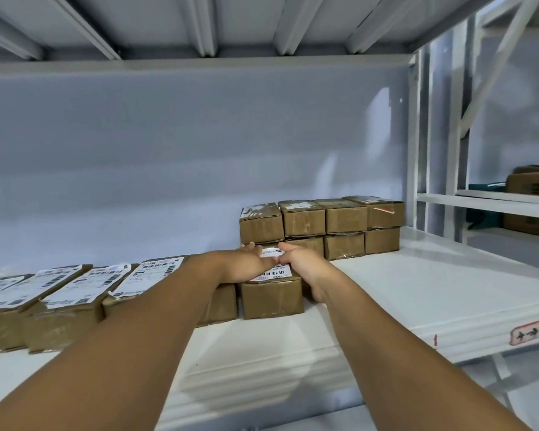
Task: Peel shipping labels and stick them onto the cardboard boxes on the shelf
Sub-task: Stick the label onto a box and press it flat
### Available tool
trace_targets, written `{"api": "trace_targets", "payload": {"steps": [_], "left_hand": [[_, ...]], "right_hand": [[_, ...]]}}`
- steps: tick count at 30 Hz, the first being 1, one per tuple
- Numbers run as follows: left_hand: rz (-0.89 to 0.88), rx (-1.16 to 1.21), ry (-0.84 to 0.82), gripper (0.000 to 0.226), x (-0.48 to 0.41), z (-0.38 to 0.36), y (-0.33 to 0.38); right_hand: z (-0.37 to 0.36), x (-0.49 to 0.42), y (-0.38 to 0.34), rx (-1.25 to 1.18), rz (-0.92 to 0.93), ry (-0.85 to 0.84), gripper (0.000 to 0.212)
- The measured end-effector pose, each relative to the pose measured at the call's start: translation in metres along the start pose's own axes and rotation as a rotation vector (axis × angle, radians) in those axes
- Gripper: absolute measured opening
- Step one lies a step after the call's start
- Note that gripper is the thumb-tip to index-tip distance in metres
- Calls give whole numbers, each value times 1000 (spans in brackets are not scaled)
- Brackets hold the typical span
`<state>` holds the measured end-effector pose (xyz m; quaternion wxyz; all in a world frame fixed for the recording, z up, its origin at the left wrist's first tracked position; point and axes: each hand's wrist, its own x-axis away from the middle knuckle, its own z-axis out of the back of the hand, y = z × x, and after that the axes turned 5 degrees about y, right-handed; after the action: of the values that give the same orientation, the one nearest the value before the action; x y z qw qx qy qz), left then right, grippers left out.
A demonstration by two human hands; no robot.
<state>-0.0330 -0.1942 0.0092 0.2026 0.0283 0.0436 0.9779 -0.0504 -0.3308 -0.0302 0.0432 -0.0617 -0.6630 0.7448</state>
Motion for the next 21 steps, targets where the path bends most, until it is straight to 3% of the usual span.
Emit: {"api": "trace_targets", "payload": {"steps": [8, 10, 13, 16, 18, 21], "left_hand": [[32, -104, 94, 70, -13, -7, -9], [-19, -248, 219, 58, -5, -3, -7], [-123, -514, 555, 36, 17, -1, 10], [-154, -348, 674, 31, 31, -11, 20], [-161, -188, 689, 32, 40, -19, 24], [-225, -135, 708, 36, 56, -32, 31]], "right_hand": [[-5, -5, -1, 71, 7, 40, 57], [-4, -2, -1, 72, 42, 40, 56], [0, 5, -1, 88, 83, 28, 52], [6, 9, -3, 121, 59, 74, 45], [8, 14, -6, 216, 52, 164, 53], [13, 21, -6, 384, 57, 191, 62]]}}
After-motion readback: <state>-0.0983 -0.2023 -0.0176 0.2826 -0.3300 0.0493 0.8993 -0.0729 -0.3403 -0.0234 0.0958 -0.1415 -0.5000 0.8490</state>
